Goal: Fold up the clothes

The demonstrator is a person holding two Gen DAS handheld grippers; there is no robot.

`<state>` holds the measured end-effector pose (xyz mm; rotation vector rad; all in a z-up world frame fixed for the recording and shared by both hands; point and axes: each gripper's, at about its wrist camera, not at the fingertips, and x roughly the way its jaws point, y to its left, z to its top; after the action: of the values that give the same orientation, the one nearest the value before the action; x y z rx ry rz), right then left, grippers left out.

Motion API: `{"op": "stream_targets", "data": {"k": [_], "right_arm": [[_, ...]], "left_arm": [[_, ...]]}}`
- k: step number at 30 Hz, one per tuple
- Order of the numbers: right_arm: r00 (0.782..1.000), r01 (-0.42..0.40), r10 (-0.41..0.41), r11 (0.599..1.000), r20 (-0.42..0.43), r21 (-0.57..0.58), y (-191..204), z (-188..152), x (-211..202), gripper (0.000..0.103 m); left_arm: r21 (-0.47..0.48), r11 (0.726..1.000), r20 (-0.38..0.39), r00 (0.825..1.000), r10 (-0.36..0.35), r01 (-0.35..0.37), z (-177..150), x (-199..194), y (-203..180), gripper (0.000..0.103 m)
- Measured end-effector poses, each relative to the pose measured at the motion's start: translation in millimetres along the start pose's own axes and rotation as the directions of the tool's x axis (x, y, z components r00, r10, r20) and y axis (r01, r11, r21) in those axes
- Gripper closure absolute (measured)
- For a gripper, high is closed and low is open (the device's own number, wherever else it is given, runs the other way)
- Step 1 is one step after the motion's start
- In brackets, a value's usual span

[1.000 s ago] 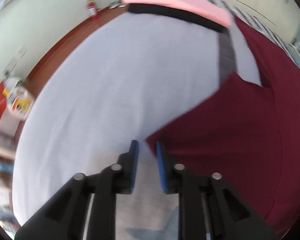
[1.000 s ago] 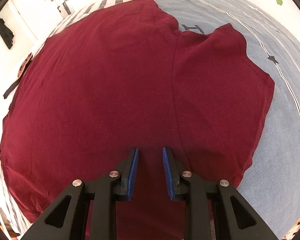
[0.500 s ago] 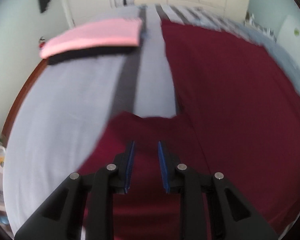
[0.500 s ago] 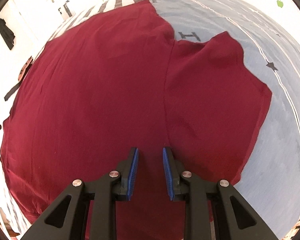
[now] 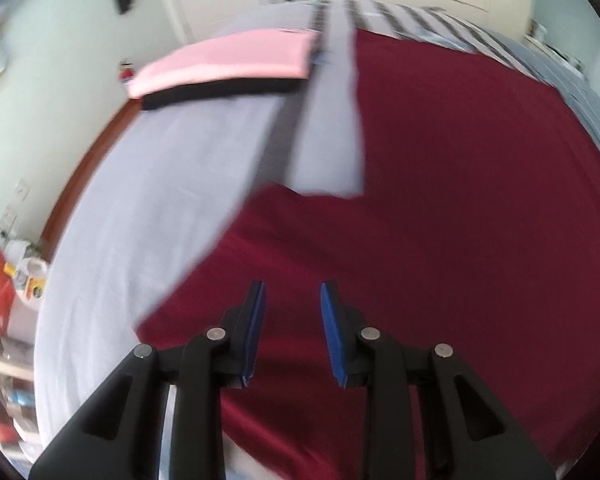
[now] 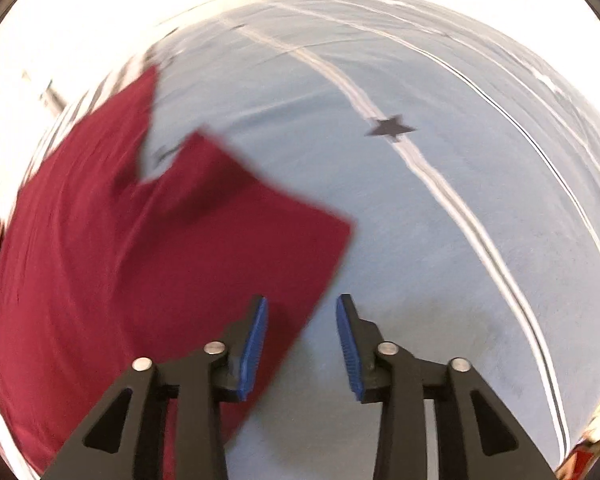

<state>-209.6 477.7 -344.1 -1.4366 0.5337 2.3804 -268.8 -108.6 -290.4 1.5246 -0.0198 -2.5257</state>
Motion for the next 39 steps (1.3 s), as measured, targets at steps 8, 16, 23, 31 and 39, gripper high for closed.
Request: {"op": "stream_targets", "data": {"k": [8, 16, 23, 31, 39], "right_arm": [[0.999, -0.035, 0.036, 0.998, -0.027, 0.046, -22, 29, 33, 0.075], [1.0, -0.007, 0.007, 1.0, 0.008, -0.022, -22, 28, 13, 0.101], [0.998, -0.004, 0.003, 1.0, -0.055, -0.027, -39, 5, -4, 0.101], [0.997, 0.022, -0.02, 1.0, 0.078, -0.019, -33, 36, -30, 0.082], [0.989, -0.144, 0.145, 0.946, -0.017, -0.29, 52, 80, 19, 0.07]], "left_arm": [[-0.02, 0.999, -0.111, 0.993, -0.041, 0.04, -62, -23, -35, 0.077], [-0.032, 0.999, -0.123, 0.992, -0.041, 0.038, -66, -28, -43, 0.077], [-0.043, 0.999, -0.137, 0.99, -0.028, 0.022, -62, -26, -38, 0.077], [-0.032, 0.999, -0.126, 0.992, -0.028, 0.024, -66, -43, -41, 0.077], [-0.041, 0.999, -0.142, 0.989, -0.042, 0.036, -70, -35, -46, 0.077]]}}
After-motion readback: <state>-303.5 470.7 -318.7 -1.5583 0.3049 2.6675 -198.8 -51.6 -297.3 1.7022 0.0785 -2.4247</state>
